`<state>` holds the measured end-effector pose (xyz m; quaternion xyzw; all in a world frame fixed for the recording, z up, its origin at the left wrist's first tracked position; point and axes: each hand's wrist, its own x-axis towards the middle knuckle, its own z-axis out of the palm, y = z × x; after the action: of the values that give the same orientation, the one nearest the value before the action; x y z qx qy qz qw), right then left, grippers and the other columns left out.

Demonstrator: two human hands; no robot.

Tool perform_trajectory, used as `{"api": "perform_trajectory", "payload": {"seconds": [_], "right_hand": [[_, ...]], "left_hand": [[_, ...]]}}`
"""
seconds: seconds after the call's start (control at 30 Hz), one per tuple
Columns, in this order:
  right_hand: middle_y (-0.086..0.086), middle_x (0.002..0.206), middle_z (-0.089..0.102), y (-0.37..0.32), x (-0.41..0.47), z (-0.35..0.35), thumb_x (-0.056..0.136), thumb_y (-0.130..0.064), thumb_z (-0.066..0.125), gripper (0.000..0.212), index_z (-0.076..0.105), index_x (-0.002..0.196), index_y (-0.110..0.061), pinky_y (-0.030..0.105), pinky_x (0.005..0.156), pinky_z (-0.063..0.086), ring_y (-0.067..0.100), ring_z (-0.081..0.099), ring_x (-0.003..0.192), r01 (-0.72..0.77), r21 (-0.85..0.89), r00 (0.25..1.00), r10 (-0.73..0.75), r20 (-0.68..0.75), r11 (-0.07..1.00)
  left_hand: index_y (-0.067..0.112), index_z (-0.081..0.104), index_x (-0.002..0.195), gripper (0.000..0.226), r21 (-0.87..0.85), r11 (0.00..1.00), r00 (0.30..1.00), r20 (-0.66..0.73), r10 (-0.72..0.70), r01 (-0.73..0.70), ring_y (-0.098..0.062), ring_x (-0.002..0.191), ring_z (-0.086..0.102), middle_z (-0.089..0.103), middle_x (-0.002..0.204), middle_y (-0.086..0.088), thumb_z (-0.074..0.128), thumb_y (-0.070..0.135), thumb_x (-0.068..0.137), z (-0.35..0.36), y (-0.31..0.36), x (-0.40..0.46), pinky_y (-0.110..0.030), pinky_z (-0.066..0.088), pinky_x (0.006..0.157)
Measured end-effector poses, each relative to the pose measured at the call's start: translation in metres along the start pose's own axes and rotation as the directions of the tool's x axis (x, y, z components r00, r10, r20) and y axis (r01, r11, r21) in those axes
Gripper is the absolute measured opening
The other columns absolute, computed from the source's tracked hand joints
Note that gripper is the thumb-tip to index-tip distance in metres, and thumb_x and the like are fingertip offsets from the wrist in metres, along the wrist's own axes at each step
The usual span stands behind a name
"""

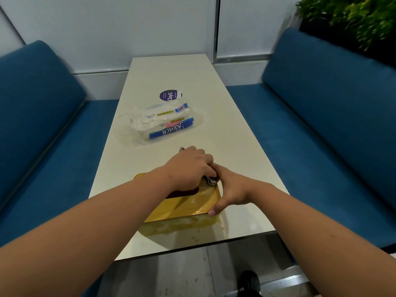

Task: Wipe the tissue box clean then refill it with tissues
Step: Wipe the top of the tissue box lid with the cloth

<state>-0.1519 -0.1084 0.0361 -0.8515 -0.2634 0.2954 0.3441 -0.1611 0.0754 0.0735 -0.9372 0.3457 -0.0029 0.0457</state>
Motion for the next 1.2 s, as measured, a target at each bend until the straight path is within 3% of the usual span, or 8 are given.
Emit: {"api": "perform_trajectory", "payload": {"seconds": [0.13, 0.27, 0.43, 0.63, 0.73, 0.87, 1.03, 1.2], "right_hand": [[-0.011, 0.143, 0.036, 0.000, 0.001, 0.002, 0.038, -0.057, 0.091, 0.132, 0.017, 0.145, -0.036, 0.039, 0.109, 0.039, 0.015, 0.039, 0.131, -0.021, -0.022, 1.000, 0.021, -0.006, 1.000], [-0.010, 0.142, 0.037, 0.000, -0.001, 0.001, 0.042, -0.050, 0.093, 0.130, 0.017, 0.146, -0.035, 0.033, 0.108, 0.039, 0.014, 0.041, 0.130, -0.015, -0.011, 1.000, 0.015, -0.002, 1.000], [-0.008, 0.151, 0.028, -0.001, 0.001, 0.001, 0.043, -0.055, 0.091, 0.135, 0.010, 0.149, -0.034, 0.036, 0.108, 0.036, 0.019, 0.033, 0.137, -0.051, -0.033, 0.999, 0.051, 0.007, 0.998], [-0.013, 0.136, 0.042, -0.001, -0.003, -0.001, 0.046, -0.039, 0.095, 0.124, 0.020, 0.145, -0.035, 0.017, 0.097, 0.039, 0.010, 0.045, 0.123, -0.023, 0.030, 1.000, 0.022, 0.013, 0.999], [-0.010, 0.145, 0.035, -0.002, -0.002, 0.000, 0.043, -0.049, 0.093, 0.133, 0.014, 0.148, -0.033, 0.022, 0.102, 0.034, 0.015, 0.037, 0.133, -0.032, -0.006, 0.999, 0.032, -0.002, 0.999], [-0.011, 0.135, 0.043, -0.003, -0.003, -0.001, 0.046, -0.039, 0.095, 0.125, 0.020, 0.145, -0.034, 0.021, 0.098, 0.041, 0.013, 0.047, 0.123, -0.035, 0.029, 0.999, 0.035, 0.014, 0.999], [-0.009, 0.147, 0.033, -0.007, -0.003, -0.002, 0.049, -0.045, 0.093, 0.127, 0.013, 0.147, -0.034, 0.026, 0.099, 0.034, 0.015, 0.035, 0.131, -0.051, -0.022, 0.999, 0.052, 0.008, 0.998], [-0.007, 0.147, 0.034, -0.009, -0.004, -0.002, 0.048, -0.047, 0.092, 0.129, 0.012, 0.148, -0.034, 0.031, 0.103, 0.036, 0.019, 0.035, 0.135, -0.067, -0.048, 0.998, 0.067, 0.009, 0.997]], "left_hand": [[0.038, 0.060, 0.127, 0.035, 0.044, 0.996, 0.997, -0.006, -0.072, 0.072, -0.018, 0.100, 0.048, 0.057, 0.113, 0.005, 0.047, 0.026, 0.096, -0.003, -0.011, -0.002, -0.032, 0.033, 0.083], [0.035, 0.062, 0.124, 0.038, 0.004, 0.999, 0.999, -0.019, 0.039, -0.039, -0.019, 0.098, 0.049, 0.059, 0.110, 0.004, 0.050, 0.018, 0.093, 0.003, 0.000, -0.005, -0.032, 0.033, 0.081], [0.039, 0.056, 0.132, 0.038, 0.078, 0.990, 0.993, 0.006, -0.120, 0.119, -0.017, 0.104, 0.047, 0.057, 0.118, 0.005, 0.050, 0.025, 0.097, -0.004, -0.029, -0.014, -0.031, 0.035, 0.084], [0.037, 0.068, 0.118, 0.041, 0.031, 0.989, 0.988, -0.056, 0.145, -0.143, -0.020, 0.091, 0.050, 0.062, 0.104, 0.003, 0.060, 0.014, 0.084, 0.005, -0.002, -0.007, -0.033, 0.032, 0.076], [0.039, 0.063, 0.124, 0.041, 0.047, 0.999, 0.998, -0.048, 0.028, -0.026, -0.019, 0.098, 0.048, 0.060, 0.111, 0.005, 0.053, 0.018, 0.090, 0.002, -0.012, -0.007, -0.032, 0.032, 0.081], [0.037, 0.068, 0.117, 0.040, 0.018, 0.985, 0.984, -0.053, 0.172, -0.172, -0.021, 0.090, 0.050, 0.062, 0.105, 0.003, 0.059, 0.015, 0.085, 0.005, 0.003, -0.007, -0.034, 0.035, 0.075], [0.039, 0.059, 0.128, 0.039, 0.039, 0.997, 0.997, -0.043, -0.067, 0.069, -0.018, 0.101, 0.047, 0.058, 0.114, 0.005, 0.051, 0.022, 0.095, -0.003, -0.025, -0.018, -0.033, 0.036, 0.083], [0.036, 0.062, 0.126, 0.041, 0.023, 0.995, 0.994, -0.039, 0.099, -0.099, -0.022, 0.099, 0.050, 0.060, 0.113, 0.001, 0.054, 0.014, 0.092, 0.006, -0.011, -0.029, -0.036, 0.039, 0.082]]}}
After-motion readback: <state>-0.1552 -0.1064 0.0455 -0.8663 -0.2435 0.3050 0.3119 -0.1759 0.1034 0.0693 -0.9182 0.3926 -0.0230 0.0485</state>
